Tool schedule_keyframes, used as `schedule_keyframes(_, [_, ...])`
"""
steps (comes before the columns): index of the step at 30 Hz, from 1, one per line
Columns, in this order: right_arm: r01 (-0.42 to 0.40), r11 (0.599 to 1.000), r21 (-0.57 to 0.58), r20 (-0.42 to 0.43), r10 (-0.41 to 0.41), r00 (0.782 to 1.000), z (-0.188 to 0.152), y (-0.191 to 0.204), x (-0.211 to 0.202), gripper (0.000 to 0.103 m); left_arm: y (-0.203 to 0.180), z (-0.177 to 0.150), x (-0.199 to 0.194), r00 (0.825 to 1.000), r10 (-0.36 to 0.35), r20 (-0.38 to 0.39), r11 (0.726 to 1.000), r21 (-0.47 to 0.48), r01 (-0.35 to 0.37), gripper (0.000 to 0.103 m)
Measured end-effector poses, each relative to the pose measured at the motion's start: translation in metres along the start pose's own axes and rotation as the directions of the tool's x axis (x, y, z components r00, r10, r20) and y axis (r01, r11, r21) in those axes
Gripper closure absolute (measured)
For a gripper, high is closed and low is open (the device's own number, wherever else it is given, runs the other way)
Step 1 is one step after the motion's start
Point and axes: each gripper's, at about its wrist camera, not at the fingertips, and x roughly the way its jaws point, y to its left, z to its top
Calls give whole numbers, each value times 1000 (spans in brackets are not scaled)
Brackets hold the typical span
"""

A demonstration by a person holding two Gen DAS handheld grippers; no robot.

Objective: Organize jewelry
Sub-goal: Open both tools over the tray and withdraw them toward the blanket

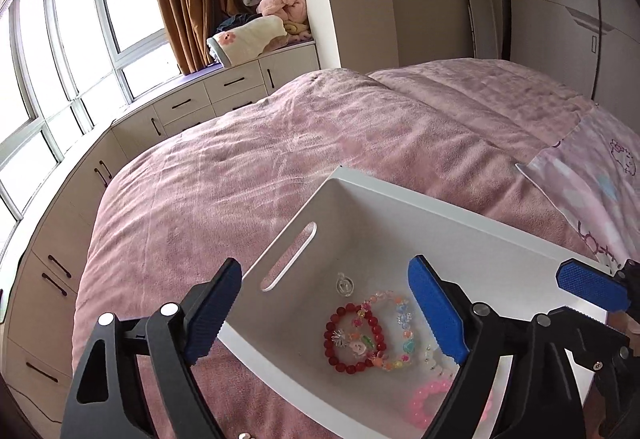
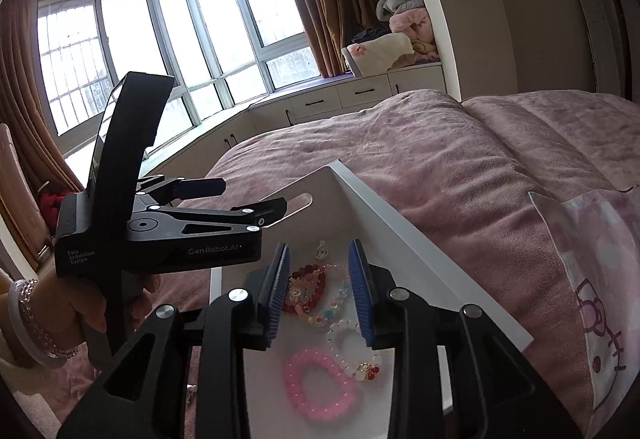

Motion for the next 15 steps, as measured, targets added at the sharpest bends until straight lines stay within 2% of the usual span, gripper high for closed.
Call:
schedule_keyframes(1, [9, 1000, -16, 34, -8, 999, 1, 4, -6, 42, 5, 1, -12, 999, 27, 35, 1000, 0, -27, 9])
schedule_keyframes(3, [30, 999, -41, 89, -26, 996, 2, 10, -17, 36, 15, 3, -33, 995, 66, 77, 998, 4, -67, 7])
schedule_keyframes(5, [35, 999, -40, 126, -30, 992, 3, 12, -24, 25, 26, 2, -53, 990, 99, 104, 995, 5, -100, 5])
schedule_keyframes(8, [15, 999, -38, 172, -8, 985, 4, 15, -34, 12, 45, -6, -83, 981, 123, 148, 992, -17, -122, 4])
schedule_keyframes(11, [-5, 997, -75, 194, 20, 981, 2, 28, -39, 6, 63, -21, -109, 976, 139, 165, 990, -43, -134, 4])
schedule_keyframes(15, [-23, 988, -155, 201, 54, 978, -3, 57, -42, 5, 86, -53, -134, 976, 167, 139, 984, -79, -157, 4])
